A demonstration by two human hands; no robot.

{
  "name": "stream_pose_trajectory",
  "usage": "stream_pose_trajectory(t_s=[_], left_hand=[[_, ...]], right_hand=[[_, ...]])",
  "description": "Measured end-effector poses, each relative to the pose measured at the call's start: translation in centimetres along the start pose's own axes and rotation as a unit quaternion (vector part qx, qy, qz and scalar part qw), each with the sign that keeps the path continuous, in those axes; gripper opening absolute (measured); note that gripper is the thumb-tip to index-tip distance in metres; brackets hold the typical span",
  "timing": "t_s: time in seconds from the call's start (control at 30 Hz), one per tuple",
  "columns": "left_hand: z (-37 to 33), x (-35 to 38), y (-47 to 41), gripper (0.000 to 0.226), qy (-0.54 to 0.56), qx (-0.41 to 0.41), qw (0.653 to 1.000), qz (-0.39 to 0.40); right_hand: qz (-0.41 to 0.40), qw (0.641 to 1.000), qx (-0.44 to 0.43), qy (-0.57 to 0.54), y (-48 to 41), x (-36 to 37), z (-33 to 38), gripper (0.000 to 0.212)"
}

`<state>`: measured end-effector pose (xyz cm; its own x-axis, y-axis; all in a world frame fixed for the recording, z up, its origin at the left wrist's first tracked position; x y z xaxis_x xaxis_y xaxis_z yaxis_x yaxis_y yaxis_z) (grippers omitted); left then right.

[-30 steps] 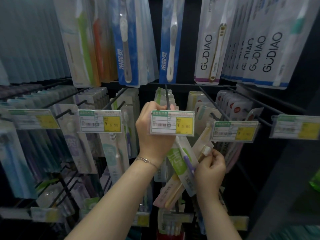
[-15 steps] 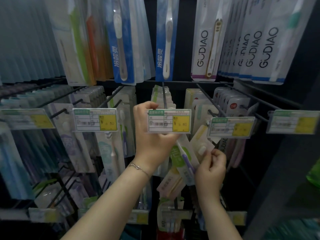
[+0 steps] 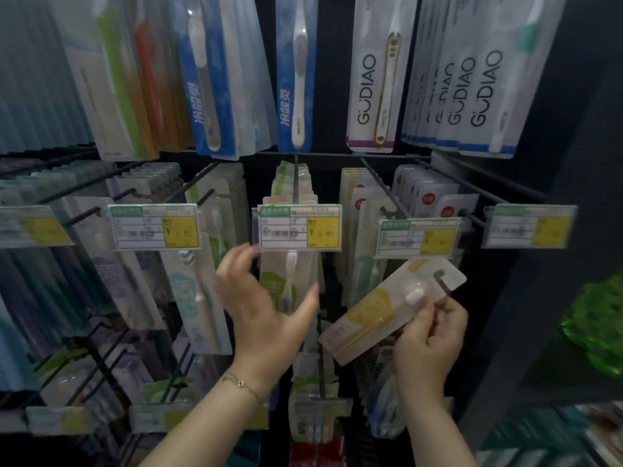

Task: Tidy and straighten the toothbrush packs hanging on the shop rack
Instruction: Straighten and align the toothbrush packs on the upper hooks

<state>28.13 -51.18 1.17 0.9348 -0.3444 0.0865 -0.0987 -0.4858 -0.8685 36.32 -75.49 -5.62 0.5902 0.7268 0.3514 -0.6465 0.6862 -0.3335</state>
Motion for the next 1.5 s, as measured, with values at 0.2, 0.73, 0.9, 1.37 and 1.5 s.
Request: stream_pose_trajectory(t_s=[0.2, 0.73, 0.9, 1.37, 1.5], left_hand=[[-1.1, -0.4, 4.6, 0.025, 0.037, 0.063, 0.995, 0.063], [-4.4, 9.6, 5.0, 0.024, 0.077, -0.161, 0.941, 0.289], [-3.2, 10.3, 5.4, 0.014, 0.154, -0.287, 0.905, 0.274], [-4.0, 11.7, 3.1, 0.021, 0.223, -0.295, 0.893, 0.258], [-4.2, 11.6, 2.4, 0.018, 0.232, -0.277, 0.897, 0.257]], right_hand=[[0.078, 0.996, -0.02, 0.027, -1.7, 1.0, 0.3, 0.02], [0.238, 0.969, -0.056, -0.028, -1.9, 4.4, 3.0, 0.027], [0.269, 0.959, -0.09, -0.012, -2.3, 5.4, 3.9, 0.023], [0.218, 0.972, -0.088, 0.001, -4.6, 7.2, 4.8, 0.02], [0.217, 0.975, -0.051, 0.005, -5.0, 7.5, 4.2, 0.019]])
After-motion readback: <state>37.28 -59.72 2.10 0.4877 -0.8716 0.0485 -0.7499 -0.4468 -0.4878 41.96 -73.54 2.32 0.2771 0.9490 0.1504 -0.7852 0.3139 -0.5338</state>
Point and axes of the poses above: each hand's wrist, its own y-axis away from the middle knuckle, its own x-axis out of the palm, z = x × y, the point moved 8 cm from there along -y, towards the middle knuckle, and after that the axes turned 15 degrees about -z, right-handed, at the moved point
